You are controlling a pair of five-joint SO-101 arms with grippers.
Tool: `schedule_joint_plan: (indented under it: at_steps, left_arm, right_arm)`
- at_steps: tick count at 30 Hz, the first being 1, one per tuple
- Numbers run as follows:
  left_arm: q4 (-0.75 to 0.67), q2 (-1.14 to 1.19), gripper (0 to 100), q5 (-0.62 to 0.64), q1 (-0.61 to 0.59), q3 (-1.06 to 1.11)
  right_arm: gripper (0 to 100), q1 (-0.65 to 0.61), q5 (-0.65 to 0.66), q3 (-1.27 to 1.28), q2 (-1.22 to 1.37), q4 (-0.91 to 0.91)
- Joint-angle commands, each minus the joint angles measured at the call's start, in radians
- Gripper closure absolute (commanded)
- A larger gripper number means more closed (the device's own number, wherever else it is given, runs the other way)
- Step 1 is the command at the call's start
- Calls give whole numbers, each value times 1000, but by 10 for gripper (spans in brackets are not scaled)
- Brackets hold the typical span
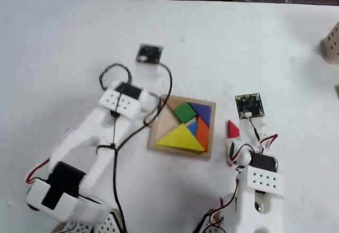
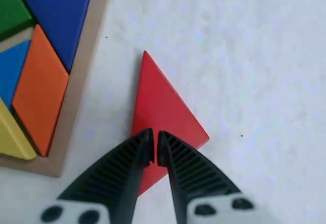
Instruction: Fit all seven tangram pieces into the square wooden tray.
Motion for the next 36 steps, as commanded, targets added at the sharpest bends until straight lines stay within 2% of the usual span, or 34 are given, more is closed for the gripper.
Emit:
schedule_joint_plan:
  at_steps: [1, 6, 12, 16, 21, 25, 30, 36]
  left_arm:
    - [-137, -56, 976, -12, 13, 84]
    - [-287, -51, 976, -12, 13, 149]
    - [-322, -50, 976, -12, -39, 144]
    - [-413, -50, 976, -5, -110, 153]
    - [-423, -50, 976, -5, -125, 153]
    - [-425, -50, 976, -8, -122, 153]
    - [-425, -50, 976, -9, -120, 153]
    - [-427, -48, 976, -9, -120, 153]
  right_arm:
    - [980, -90, -6, -52, 1, -1]
    - [978, -226, -160, -124, 8, 30]
    - [980, -438, -379, -118, 10, -35]
    - [980, -519, -393, -74, 10, -153]
    - [980, -515, -394, -14, 12, -277]
    - [981, -512, -448, -14, 12, -278]
    - [981, -512, -448, -28, 33, -278]
    - [981, -499, -456, -269, 309, -107]
